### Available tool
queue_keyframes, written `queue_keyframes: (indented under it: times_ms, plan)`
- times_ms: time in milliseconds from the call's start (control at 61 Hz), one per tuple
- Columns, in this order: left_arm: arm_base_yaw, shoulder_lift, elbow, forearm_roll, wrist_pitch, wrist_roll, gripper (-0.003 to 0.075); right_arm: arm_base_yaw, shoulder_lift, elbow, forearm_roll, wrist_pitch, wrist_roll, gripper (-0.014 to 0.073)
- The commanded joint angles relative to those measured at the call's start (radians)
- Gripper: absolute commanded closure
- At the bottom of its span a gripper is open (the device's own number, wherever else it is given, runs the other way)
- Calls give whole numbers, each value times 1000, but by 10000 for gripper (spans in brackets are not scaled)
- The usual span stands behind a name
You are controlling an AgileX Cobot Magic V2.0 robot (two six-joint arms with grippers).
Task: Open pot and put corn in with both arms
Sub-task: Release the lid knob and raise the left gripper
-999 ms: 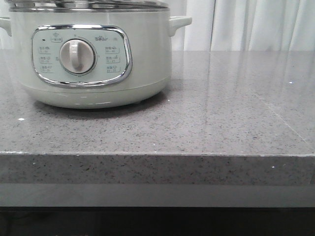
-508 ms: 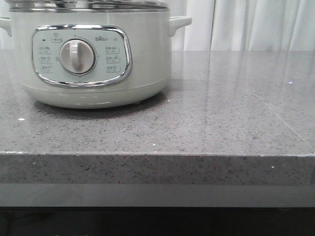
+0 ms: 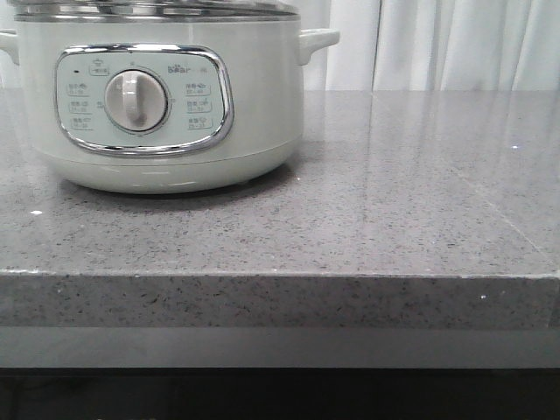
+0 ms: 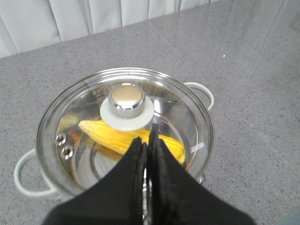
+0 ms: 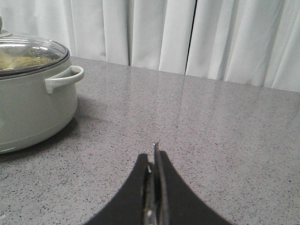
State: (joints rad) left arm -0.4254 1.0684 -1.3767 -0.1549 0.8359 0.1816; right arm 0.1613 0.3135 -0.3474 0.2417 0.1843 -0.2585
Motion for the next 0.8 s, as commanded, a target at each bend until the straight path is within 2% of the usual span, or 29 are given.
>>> queue_keyframes:
  times_ms: [0,213,360,541,786]
  plan:
    - [-3,-133,127,-34,-185,3,738,-5,5,-24,-5,-74,-13,661]
    - [-3,-483,525,-45,-467,3,738,-5,5,-24,-5,-74,-13,661]
    - [-3,-707,738,-47,-596,3,738,-5,5,-24,-5,-74,-13,661]
    - [-3,-894,864,-49,-626,3,738,-5,5,-24,-5,-74,-13,661]
    - [-3,-947,939,-49,-626,3,738,-5,5,-24,-5,-74,-13,661]
